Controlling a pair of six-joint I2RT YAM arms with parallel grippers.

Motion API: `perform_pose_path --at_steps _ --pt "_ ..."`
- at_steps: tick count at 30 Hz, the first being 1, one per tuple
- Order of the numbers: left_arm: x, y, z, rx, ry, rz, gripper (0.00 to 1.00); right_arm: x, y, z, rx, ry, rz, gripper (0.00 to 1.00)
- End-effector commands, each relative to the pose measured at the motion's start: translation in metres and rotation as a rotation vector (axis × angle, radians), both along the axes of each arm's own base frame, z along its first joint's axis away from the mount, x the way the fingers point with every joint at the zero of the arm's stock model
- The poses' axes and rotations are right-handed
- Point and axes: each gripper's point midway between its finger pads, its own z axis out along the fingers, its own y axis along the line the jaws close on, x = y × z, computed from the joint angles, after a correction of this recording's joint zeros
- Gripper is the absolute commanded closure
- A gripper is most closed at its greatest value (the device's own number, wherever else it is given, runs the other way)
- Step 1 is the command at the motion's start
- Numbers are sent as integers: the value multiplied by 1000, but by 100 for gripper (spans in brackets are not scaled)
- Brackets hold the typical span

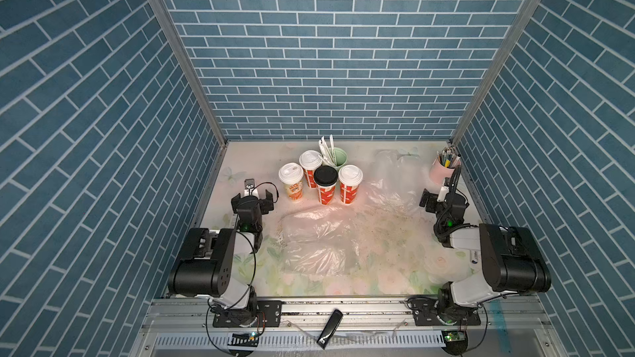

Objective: Pack milk tea into plastic carrier bags
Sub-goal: Adjust the plastic carrier bag at the center of the board.

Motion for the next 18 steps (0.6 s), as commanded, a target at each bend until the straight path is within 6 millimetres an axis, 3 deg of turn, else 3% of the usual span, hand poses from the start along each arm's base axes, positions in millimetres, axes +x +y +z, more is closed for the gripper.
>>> perform_pose_path --at_steps 1,18 --pt "1 0 -1 7 9 4 0 -2 -2 -5 -28 16 3 1" --pt "1 0 -1 8 11 4 1 0 4 -6 -26 24 39 1"
